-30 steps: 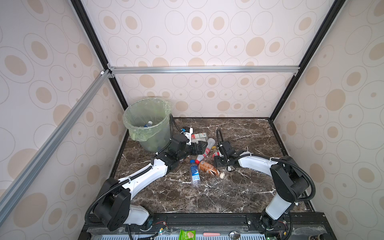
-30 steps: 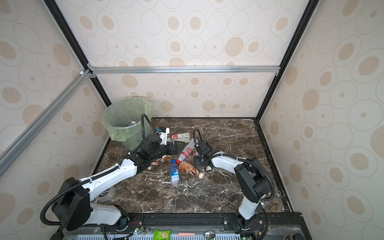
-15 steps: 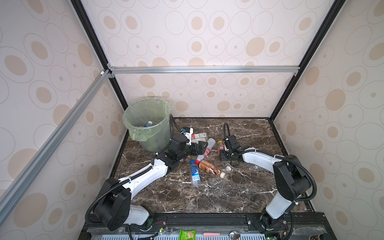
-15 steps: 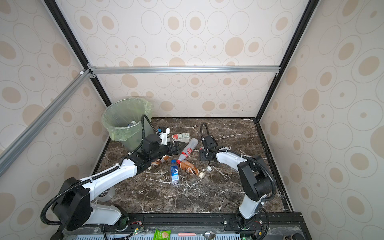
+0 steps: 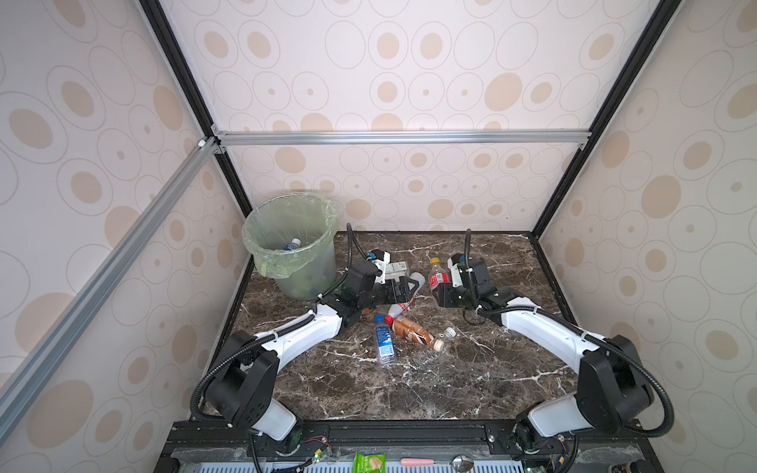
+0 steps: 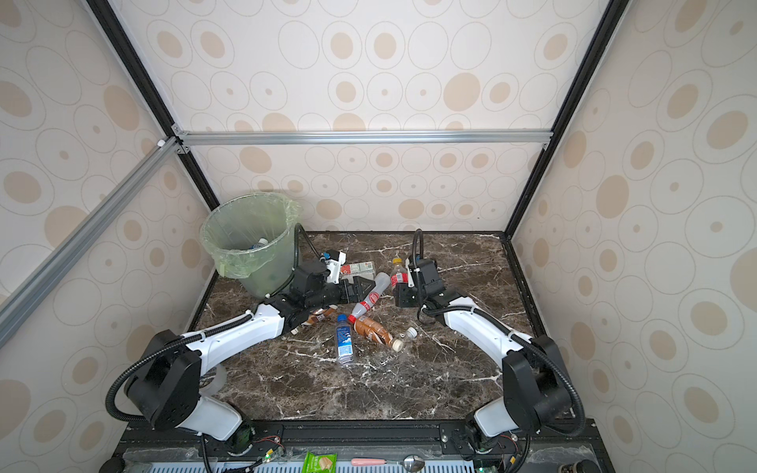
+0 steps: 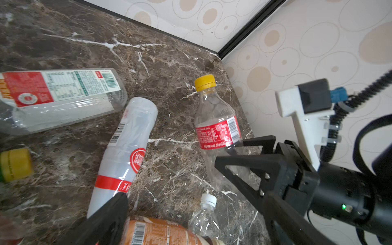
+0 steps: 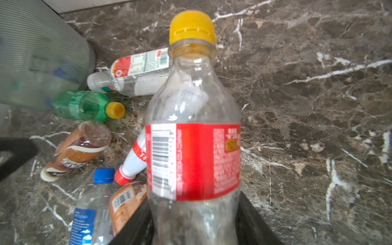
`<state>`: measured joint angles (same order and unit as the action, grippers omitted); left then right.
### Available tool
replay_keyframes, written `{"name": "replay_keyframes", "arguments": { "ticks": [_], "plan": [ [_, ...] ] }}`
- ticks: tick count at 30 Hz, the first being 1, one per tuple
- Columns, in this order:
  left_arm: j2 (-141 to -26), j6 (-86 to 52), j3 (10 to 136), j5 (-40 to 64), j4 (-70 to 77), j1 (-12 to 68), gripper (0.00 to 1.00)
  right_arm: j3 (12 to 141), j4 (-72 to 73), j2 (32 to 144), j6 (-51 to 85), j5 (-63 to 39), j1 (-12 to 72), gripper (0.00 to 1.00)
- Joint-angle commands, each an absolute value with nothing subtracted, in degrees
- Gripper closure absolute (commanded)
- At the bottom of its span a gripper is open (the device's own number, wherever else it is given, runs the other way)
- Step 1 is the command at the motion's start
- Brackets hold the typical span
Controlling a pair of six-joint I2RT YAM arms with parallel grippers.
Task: Throw the plastic bottles in the bin
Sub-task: Pick up the plastic bottle from the center of the table, then throw the plastic bottle into the trash bin.
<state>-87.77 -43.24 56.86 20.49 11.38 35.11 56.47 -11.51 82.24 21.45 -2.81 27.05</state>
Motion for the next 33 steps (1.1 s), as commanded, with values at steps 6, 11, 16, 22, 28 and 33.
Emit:
{"name": "replay_keyframes", "arguments": {
  "ticks": [6, 11, 16, 22, 28, 33],
  "plan": [
    [-89.9, -46.3, 63.7, 22.2, 15.0, 35.0, 0.01, 53.7, -6.1, 77.1, 19.9, -6.7, 31.2, 0.47],
    [-89.6, -49.0, 62.2, 22.0, 19.8, 34.8, 0.01, 52.1, -3.0, 75.2, 20.6, -7.1, 33.0, 0.47],
    [-90.4, -51.9, 60.9, 24.1, 23.9, 34.5, 0.01, 50.9, -0.2, 73.6, 20.8, -6.3, 34.5, 0.47],
    [-91.1, -53.9, 60.2, 25.7, 26.5, 33.9, 0.01, 50.8, 1.6, 73.3, 20.9, -5.6, 36.1, 0.47],
    [-90.9, -55.1, 59.2, 25.8, 28.4, 32.7, 0.05, 51.3, 2.3, 73.6, 20.7, -5.1, 37.2, 0.47],
    [-91.0, -56.2, 58.4, 26.1, 30.3, 31.3, 0.14, 51.0, 3.0, 73.3, 20.4, -5.4, 37.9, 0.47]
  ]
}}
